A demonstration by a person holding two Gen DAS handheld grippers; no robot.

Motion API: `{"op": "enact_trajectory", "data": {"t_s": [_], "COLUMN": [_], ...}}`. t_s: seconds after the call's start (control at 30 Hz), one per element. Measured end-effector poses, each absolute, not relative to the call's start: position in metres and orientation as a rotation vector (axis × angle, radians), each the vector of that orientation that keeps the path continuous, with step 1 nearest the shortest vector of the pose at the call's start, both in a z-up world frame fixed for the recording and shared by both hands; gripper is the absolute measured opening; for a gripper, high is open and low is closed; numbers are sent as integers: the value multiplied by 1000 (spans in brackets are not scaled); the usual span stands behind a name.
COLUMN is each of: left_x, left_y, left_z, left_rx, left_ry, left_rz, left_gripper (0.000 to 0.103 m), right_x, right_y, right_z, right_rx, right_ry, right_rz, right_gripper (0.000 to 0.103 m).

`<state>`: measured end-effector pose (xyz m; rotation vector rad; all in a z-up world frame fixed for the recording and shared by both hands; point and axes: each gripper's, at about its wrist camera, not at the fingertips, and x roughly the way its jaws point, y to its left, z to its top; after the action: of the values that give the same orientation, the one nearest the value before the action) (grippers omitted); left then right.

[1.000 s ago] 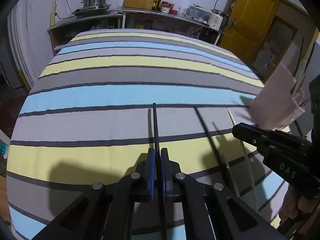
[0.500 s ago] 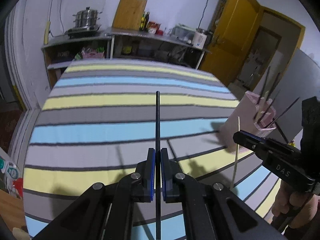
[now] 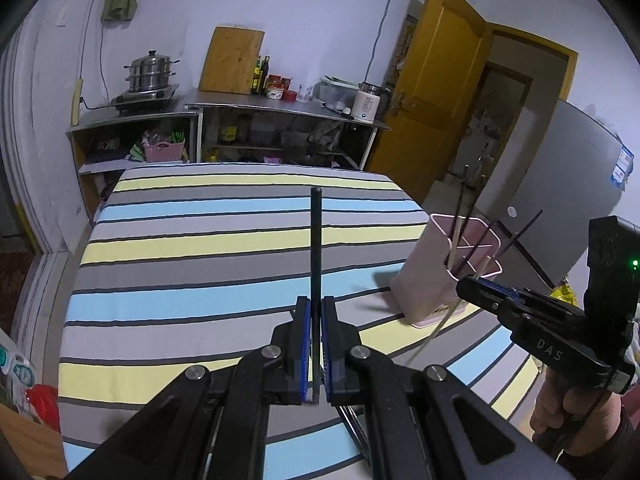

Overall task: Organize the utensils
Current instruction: 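Lift both held chopsticks upright and carry them over the pink holder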

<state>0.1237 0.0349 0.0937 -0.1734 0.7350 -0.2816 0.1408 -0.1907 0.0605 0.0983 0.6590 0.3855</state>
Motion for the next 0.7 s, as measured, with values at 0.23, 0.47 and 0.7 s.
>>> {"op": "enact_trajectory", "data": {"t_s": [0.23, 0.47, 0.7], "left_x": [115, 104, 112], "left_y": [33, 17, -19], "left_z": [95, 113, 132], "left_rx": [-176, -165, -161], "left_ry": [746, 723, 705], "left_rz": [-294, -332, -423], "left_gripper": [5, 5, 5], "right_x": [128, 119, 108], "right_y": [-203, -215, -242], "right_z": [63, 72, 89], "right_rx": [104, 118, 135], "right_ry": [652, 627, 579], "right_rz": [370, 351, 310], "right_gripper": [6, 6, 6]}}
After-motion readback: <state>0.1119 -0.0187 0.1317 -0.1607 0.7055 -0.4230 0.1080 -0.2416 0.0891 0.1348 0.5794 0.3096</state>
